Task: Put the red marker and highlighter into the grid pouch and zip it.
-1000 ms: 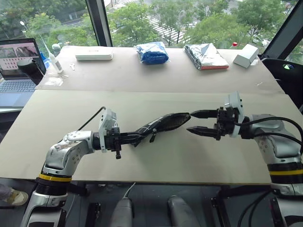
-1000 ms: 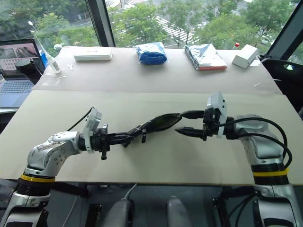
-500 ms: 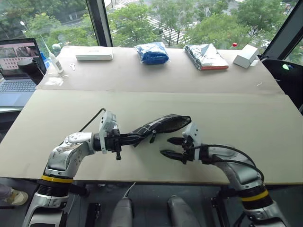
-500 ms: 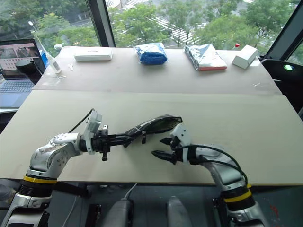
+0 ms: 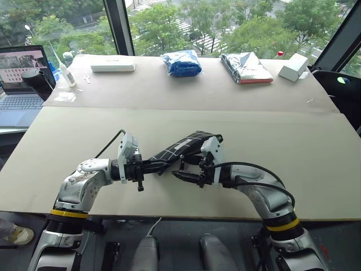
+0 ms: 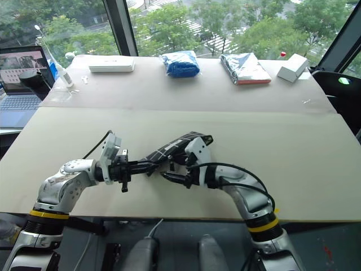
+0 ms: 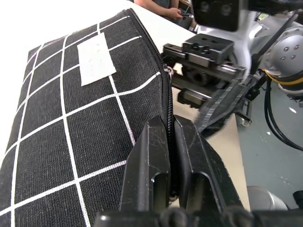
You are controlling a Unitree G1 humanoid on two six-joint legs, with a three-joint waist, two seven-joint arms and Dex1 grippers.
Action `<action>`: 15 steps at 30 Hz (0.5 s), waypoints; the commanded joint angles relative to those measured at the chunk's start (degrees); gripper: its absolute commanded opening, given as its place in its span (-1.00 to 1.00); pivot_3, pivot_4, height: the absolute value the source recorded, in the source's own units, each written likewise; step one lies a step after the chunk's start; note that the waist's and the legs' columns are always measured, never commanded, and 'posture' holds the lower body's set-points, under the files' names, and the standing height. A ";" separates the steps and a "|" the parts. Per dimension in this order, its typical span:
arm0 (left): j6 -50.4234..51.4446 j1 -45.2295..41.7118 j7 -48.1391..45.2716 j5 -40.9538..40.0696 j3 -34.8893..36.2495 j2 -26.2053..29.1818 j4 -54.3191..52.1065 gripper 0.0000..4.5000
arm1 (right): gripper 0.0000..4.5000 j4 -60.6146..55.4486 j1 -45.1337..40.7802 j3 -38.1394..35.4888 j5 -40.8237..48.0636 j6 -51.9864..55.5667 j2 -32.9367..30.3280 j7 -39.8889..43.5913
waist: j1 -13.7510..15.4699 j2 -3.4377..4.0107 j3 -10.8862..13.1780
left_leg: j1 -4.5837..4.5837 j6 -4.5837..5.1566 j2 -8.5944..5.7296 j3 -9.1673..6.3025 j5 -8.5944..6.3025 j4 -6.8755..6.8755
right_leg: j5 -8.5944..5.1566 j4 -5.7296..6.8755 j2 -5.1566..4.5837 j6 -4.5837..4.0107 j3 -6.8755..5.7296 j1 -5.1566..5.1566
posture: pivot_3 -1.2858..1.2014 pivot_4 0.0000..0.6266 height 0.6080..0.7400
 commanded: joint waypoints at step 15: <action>-2.76 0.45 -0.68 1.26 0.97 -0.49 0.95 -1.00 | -0.98 -1.91 -0.10 -2.77 1.22 -2.36 -3.27 2.02 | 0.04 0.00 0.00 | -0.01 0.00 0.00 0.00 0.00 0.00 | 0.00 -0.01 0.00 0.00 0.00 0.00 | 0.03 -0.52 1.00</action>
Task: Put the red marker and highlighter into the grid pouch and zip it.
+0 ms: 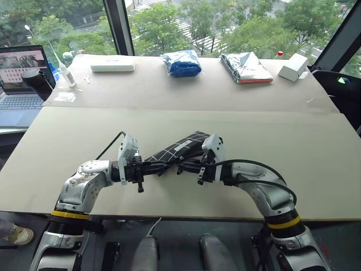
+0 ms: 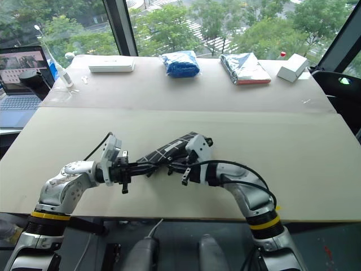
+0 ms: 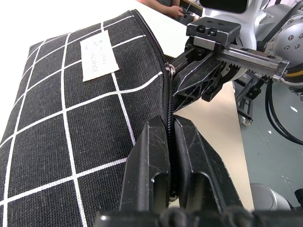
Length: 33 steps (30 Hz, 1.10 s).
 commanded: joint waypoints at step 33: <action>-8.44 -2.32 -3.45 3.58 -1.62 -0.54 5.14 -1.00 | 0.19 4.21 5.48 -15.77 6.80 -0.99 -17.09 9.63 | 0.92 -0.01 0.01 | 0.00 0.00 0.00 0.04 0.00 0.02 | 0.00 -0.05 -0.01 0.00 0.02 0.04 | 0.03 -0.52 1.00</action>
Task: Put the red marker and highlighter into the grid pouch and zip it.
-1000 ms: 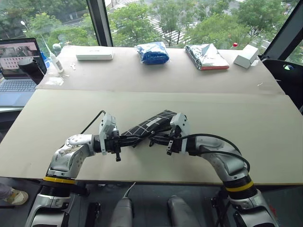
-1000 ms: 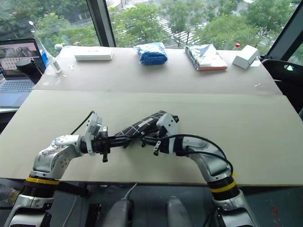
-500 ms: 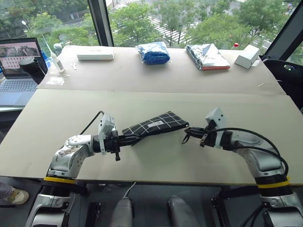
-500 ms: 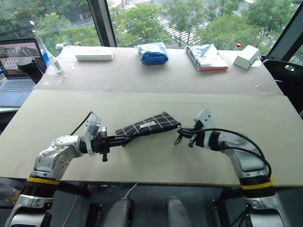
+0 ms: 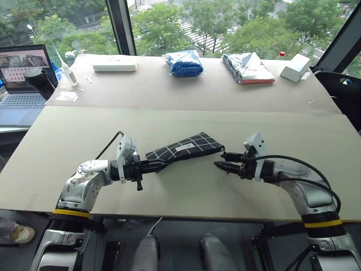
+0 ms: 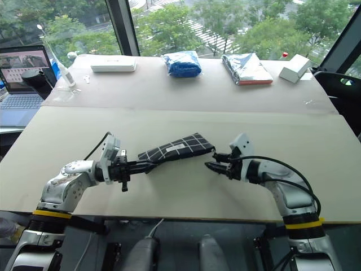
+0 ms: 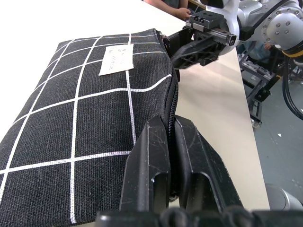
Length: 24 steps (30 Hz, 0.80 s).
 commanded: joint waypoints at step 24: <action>-51.26 -20.82 -13.49 19.78 -7.95 -8.91 41.04 -0.82 | 0.21 -16.88 23.12 -21.68 9.40 -4.30 -10.25 7.18 | 0.03 -0.03 0.01 | -0.03 0.00 -0.05 0.01 0.00 0.05 | -0.08 -0.06 -0.01 0.16 0.03 0.07 | 0.03 -0.52 1.00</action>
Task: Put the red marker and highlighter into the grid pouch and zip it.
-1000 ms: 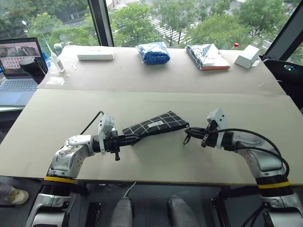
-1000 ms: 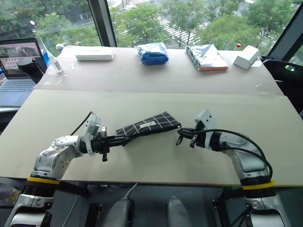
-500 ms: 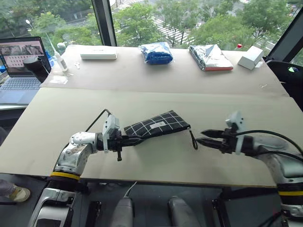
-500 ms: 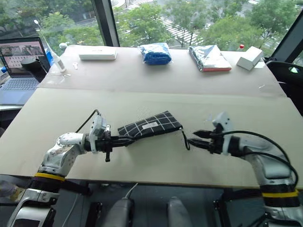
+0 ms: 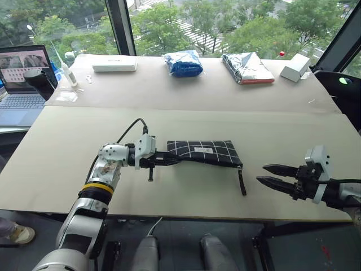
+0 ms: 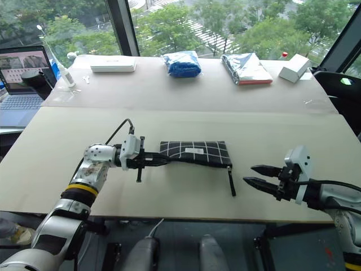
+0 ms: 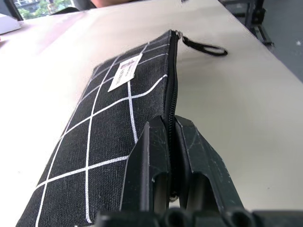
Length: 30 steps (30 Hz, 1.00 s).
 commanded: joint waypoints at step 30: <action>57.19 36.67 51.38 -19.86 35.11 3.24 -55.08 0.40 | 0.23 24.33 -16.98 3.78 -4.97 -9.85 4.41 -3.31 | 0.44 -0.01 0.00 | 0.10 -0.01 0.04 -0.01 0.00 0.02 | 0.02 0.11 -0.01 -0.03 -0.03 0.03 | 0.03 -0.52 1.00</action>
